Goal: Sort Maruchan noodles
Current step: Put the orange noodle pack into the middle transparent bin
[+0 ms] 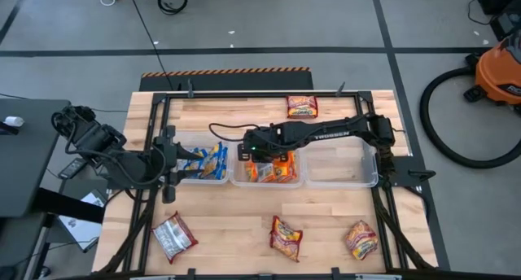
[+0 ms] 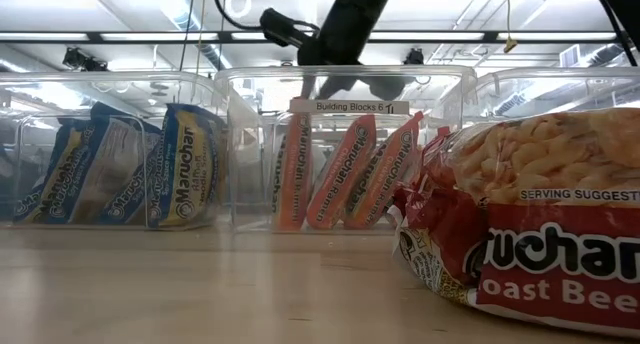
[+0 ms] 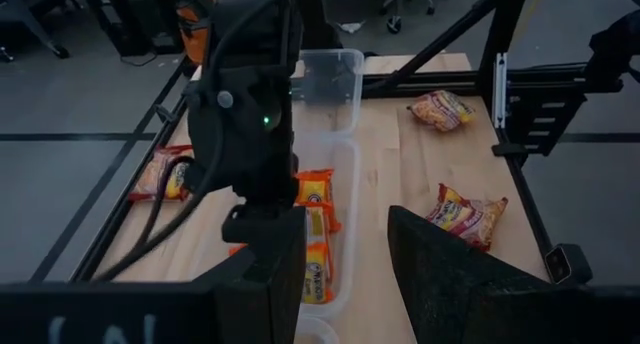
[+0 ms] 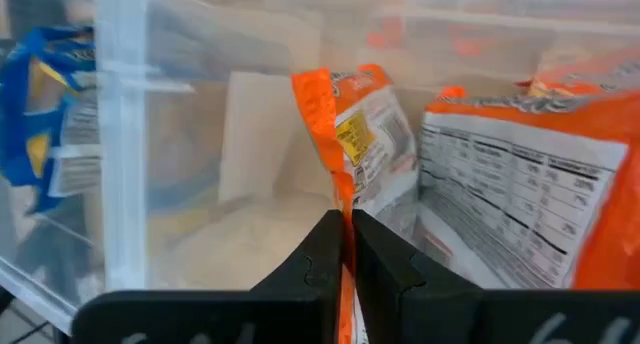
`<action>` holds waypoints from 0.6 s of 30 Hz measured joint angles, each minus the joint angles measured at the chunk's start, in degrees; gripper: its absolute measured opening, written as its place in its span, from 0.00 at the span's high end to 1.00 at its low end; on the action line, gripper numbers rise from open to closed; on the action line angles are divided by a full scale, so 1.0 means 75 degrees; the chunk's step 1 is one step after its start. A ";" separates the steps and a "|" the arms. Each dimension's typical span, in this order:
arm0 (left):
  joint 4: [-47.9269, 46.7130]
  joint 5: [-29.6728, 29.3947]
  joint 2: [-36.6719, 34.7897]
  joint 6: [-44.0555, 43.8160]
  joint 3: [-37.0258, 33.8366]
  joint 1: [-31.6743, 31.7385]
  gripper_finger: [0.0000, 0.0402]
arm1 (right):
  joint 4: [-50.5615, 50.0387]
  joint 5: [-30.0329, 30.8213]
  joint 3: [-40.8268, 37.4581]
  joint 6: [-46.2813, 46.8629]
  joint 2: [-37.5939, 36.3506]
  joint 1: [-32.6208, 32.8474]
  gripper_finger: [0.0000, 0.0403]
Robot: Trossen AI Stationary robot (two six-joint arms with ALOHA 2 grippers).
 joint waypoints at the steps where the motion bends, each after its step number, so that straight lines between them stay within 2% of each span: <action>1: 0.0000 0.0000 -0.0003 0.0000 0.0000 0.0000 0.63 | -0.0052 -0.0036 0.0000 -0.0029 0.0005 -0.0009 0.92; 8: -0.0010 0.0064 0.0000 -0.0394 0.0000 -0.0020 0.63 | -0.0129 -0.0048 -0.0003 -0.0500 -0.0134 -0.0041 0.80; 13: -0.0050 0.0225 -0.0003 -0.0860 0.0001 -0.0367 0.63 | -0.0431 -0.0028 0.0004 -0.0709 -0.0492 -0.0057 0.70; 18: -0.0079 -0.0109 -0.0003 -0.0623 0.0000 -0.0719 0.63 | -0.0881 -0.0020 0.0003 -0.1608 -0.1041 -0.0104 0.67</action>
